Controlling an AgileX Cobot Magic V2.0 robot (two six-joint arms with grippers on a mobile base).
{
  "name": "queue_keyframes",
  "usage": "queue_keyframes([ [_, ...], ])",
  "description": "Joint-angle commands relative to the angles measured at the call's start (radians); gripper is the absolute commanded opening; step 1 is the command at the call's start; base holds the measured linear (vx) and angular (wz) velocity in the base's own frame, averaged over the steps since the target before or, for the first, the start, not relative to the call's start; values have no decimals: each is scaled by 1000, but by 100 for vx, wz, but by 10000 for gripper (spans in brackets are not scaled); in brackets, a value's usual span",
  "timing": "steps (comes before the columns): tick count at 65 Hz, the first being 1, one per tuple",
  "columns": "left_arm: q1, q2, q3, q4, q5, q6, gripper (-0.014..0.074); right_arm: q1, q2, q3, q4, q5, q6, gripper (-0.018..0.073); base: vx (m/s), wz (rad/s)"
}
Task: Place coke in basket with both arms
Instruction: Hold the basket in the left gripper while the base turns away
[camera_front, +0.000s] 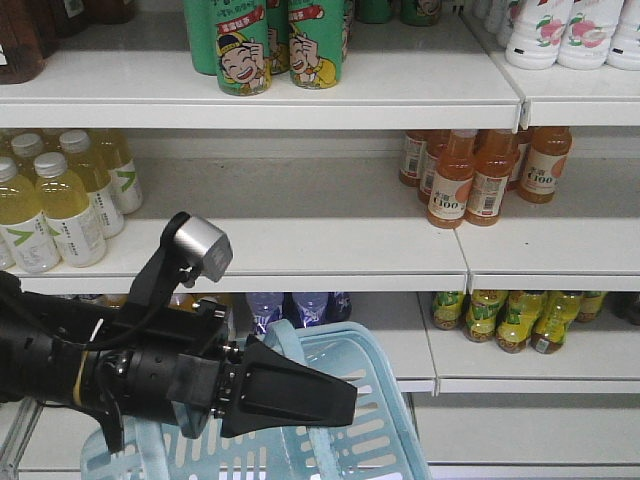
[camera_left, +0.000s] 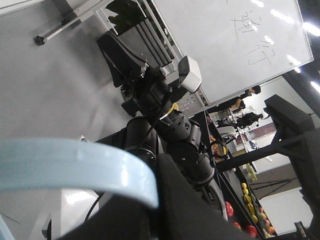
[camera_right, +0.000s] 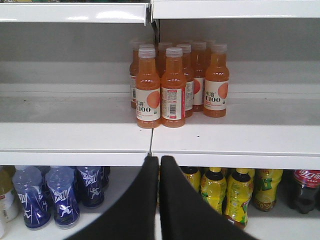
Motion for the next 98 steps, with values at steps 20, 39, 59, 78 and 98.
queue_keyframes([
  [20,-4,-43,-28,-79,-152,2,-8,-7,-13,6,-12,-68,-6,-4,0,0],
  [39,-4,-43,-28,-79,-152,2,-8,-7,-13,6,-12,-68,-6,-4,0,0],
  [59,-4,-43,-28,-79,-152,2,-8,-7,-13,6,-12,-68,-6,-4,0,0],
  [78,-4,-43,-28,-79,-152,2,-8,-7,-13,6,-12,-68,-6,-4,-1,-5],
  [98,-4,-43,-28,-79,-153,2,-8,-7,-13,6,-12,-68,-6,-4,-4,-23],
])
